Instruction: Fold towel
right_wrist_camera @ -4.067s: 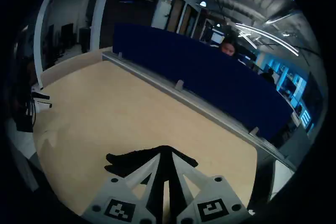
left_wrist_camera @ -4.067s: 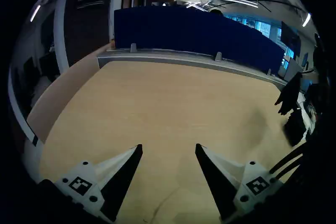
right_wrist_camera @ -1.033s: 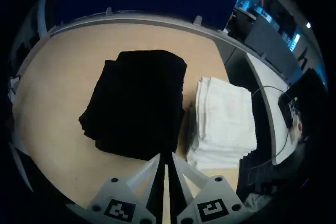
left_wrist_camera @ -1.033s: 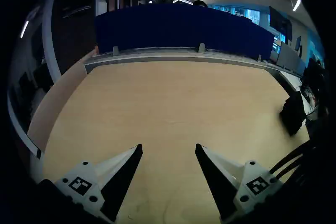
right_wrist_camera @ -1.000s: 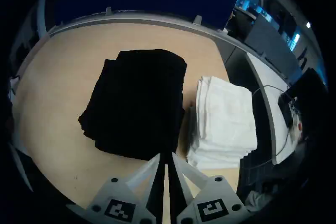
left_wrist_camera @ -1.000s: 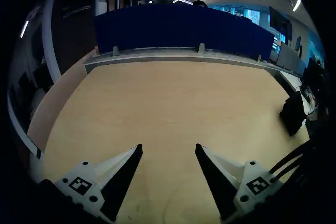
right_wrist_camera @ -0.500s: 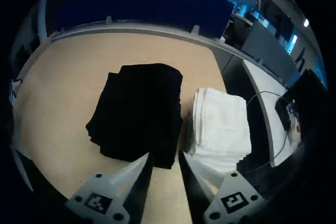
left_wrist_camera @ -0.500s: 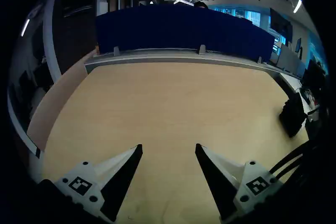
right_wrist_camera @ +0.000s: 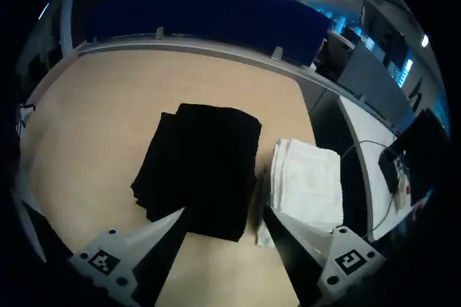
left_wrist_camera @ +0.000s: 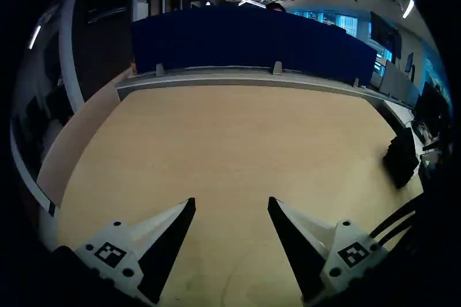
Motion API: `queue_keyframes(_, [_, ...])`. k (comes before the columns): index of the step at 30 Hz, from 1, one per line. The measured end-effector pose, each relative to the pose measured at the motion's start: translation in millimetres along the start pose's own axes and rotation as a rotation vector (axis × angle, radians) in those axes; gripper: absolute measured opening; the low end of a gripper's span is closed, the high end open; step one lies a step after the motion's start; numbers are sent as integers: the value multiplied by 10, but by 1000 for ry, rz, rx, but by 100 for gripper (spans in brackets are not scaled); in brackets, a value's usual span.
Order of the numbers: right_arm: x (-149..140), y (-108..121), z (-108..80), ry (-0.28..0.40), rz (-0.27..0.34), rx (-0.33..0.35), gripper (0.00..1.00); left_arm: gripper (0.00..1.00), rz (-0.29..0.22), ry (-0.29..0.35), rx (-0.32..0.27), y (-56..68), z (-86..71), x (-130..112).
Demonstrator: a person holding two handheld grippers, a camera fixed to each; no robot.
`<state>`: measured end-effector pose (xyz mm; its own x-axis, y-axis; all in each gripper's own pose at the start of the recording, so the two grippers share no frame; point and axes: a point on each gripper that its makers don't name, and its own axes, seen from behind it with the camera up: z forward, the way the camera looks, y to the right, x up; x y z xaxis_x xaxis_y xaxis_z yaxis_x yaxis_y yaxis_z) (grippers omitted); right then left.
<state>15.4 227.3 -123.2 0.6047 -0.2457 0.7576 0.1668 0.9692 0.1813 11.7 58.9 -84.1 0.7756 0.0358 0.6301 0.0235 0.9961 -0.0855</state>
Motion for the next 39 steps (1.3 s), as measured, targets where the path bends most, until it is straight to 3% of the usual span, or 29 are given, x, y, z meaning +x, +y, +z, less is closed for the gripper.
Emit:
queue_keyframes(14, [617, -115, 431, 37, -30, 57, 100, 93, -14, 2, 32, -116, -86, -44])
queue_keyframes(27, [654, -76, 838, -23, -27, 86, 100, 93, -26, -1, 65, -199, -163, -99])
queue_keyframes(33, [655, -63, 873, -27, -22, 89, 100, 93, -37, -1, 74, -236, -185, -122])
queue_keyframes(39, [745, -96, 695, 9, -18, 85, 100, 93, -33, 1, 74, -237, -179, -105])
